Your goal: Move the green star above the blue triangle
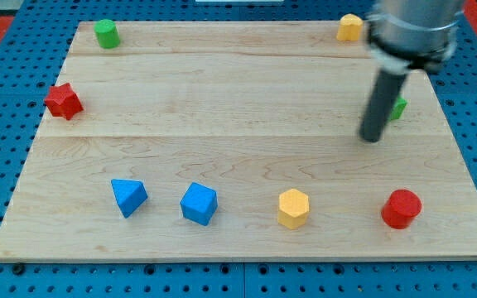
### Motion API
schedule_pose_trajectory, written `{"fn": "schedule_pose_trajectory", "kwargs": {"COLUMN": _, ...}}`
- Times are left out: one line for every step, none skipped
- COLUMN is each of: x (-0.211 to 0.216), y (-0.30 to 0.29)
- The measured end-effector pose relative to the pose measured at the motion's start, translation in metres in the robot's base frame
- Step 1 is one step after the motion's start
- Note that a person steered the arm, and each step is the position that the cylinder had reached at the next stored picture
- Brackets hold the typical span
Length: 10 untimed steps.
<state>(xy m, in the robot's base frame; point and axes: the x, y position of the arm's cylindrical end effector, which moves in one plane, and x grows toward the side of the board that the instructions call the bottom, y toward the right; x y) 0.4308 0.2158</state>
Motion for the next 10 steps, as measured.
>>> {"fn": "schedule_pose_trajectory", "kwargs": {"x": -0.022, "y": 0.071}}
{"fn": "schedule_pose_trajectory", "kwargs": {"x": -0.057, "y": 0.066}}
{"fn": "schedule_pose_trajectory", "kwargs": {"x": -0.076, "y": -0.047}}
{"fn": "schedule_pose_trajectory", "kwargs": {"x": -0.044, "y": -0.184}}
{"fn": "schedule_pose_trajectory", "kwargs": {"x": -0.107, "y": -0.135}}
{"fn": "schedule_pose_trajectory", "kwargs": {"x": -0.107, "y": -0.029}}
{"fn": "schedule_pose_trajectory", "kwargs": {"x": -0.069, "y": -0.055}}
{"fn": "schedule_pose_trajectory", "kwargs": {"x": -0.026, "y": -0.148}}
{"fn": "schedule_pose_trajectory", "kwargs": {"x": -0.06, "y": -0.119}}
{"fn": "schedule_pose_trajectory", "kwargs": {"x": -0.065, "y": -0.057}}
